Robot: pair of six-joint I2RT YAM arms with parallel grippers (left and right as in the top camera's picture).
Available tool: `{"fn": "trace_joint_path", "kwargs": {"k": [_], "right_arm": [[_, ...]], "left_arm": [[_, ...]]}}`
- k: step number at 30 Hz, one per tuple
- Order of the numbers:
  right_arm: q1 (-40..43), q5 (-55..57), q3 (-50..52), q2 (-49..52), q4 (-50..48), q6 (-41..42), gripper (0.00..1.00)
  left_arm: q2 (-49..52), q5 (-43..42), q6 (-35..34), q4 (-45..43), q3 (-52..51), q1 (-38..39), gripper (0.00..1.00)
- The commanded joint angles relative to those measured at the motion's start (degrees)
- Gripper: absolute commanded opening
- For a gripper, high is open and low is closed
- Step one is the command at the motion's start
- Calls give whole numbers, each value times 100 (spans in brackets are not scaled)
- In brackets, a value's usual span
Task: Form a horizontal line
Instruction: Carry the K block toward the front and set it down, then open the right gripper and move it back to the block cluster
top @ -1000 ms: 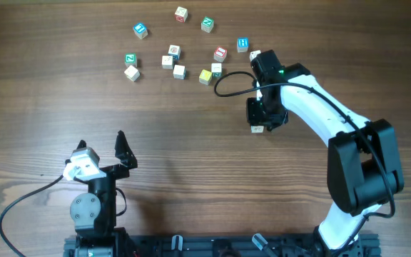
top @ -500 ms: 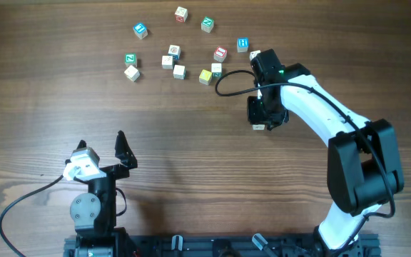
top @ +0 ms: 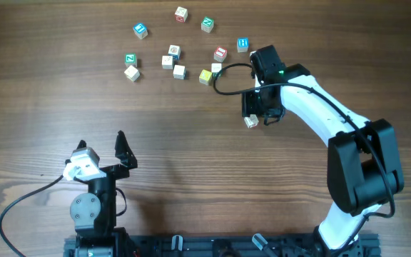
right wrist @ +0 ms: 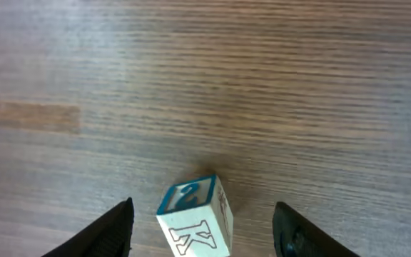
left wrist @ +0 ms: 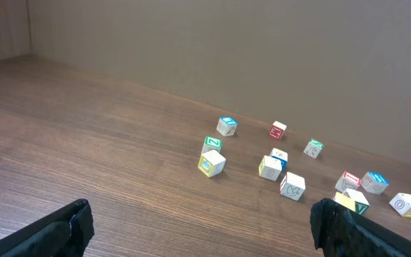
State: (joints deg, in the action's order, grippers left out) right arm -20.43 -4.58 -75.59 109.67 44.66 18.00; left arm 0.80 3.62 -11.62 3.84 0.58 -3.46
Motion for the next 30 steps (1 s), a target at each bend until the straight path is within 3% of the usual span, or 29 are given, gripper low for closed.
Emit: {"fn": "trace_joint_path", "kwargs": {"k": [1, 6, 10, 13, 18, 21, 23, 28, 30], "right_arm": [[0, -129, 33, 74, 59, -568, 63], [-120, -144, 160, 74, -4, -592, 64], [-192, -118, 699, 74, -656, -560, 64], [-192, 295, 754, 74, -702, -393, 52], [-192, 474, 754, 74, -673, 2, 49], [-190, 474, 754, 74, -684, 2, 34], [-190, 476, 754, 74, -553, 13, 30], [-190, 479, 754, 74, -326, 0, 30], [-190, 476, 754, 74, -341, 0, 40]], "left_arm": [[-42, 76, 92, -11, -24, 20, 100], [-42, 79, 92, -11, -24, 20, 100], [-42, 76, 92, -11, -26, 20, 100], [-42, 76, 92, -11, -24, 20, 100], [-42, 76, 92, -11, -24, 20, 100], [-42, 76, 92, -11, -24, 20, 100], [-42, 79, 92, -11, -24, 20, 100], [-42, 76, 92, -11, -26, 20, 100], [-42, 76, 92, -11, -24, 20, 100]]}}
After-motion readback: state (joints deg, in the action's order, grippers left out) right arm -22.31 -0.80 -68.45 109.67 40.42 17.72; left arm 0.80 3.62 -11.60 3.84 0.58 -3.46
